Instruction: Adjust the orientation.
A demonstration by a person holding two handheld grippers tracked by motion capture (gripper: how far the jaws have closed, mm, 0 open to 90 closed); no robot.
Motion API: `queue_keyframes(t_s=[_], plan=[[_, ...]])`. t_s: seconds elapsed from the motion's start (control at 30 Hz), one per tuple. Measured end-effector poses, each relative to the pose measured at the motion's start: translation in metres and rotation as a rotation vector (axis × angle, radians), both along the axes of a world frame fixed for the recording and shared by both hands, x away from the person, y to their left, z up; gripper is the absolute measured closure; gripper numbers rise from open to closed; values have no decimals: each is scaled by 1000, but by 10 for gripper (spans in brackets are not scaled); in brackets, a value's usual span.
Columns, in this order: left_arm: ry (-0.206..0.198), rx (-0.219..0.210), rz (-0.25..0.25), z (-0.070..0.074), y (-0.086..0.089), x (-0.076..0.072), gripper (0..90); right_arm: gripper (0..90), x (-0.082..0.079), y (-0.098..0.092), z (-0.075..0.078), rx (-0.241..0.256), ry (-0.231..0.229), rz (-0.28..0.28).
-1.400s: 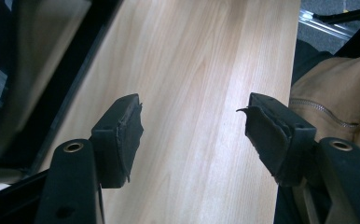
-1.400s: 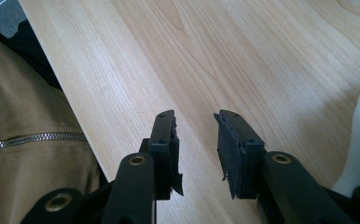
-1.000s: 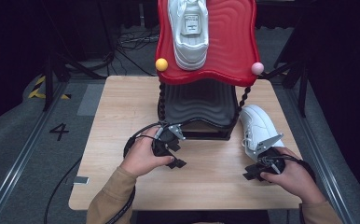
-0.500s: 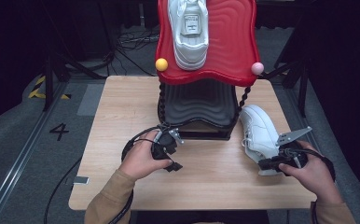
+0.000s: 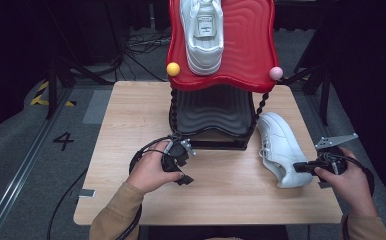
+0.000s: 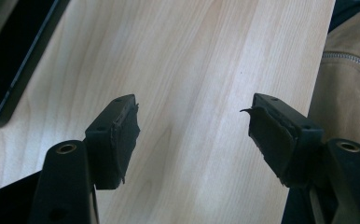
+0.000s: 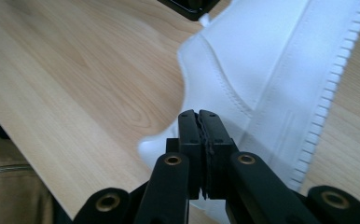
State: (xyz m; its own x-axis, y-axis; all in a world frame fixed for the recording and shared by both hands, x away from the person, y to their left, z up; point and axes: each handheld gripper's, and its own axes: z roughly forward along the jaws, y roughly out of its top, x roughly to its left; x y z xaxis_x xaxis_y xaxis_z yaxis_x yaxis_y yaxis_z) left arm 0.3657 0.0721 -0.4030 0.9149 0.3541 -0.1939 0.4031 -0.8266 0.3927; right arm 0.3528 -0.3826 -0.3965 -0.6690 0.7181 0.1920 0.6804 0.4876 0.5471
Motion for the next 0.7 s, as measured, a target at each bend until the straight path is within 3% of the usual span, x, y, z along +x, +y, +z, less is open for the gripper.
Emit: queue_keyframes(t_s=[0.33, 0.7], plan=[[7, 6, -5, -3, 0, -1, 335, 895, 3, -10, -7, -4, 3, -40], [17, 13, 4, -6, 2, 0, 334, 900, 5, -14, -9, 13, 1, -34]])
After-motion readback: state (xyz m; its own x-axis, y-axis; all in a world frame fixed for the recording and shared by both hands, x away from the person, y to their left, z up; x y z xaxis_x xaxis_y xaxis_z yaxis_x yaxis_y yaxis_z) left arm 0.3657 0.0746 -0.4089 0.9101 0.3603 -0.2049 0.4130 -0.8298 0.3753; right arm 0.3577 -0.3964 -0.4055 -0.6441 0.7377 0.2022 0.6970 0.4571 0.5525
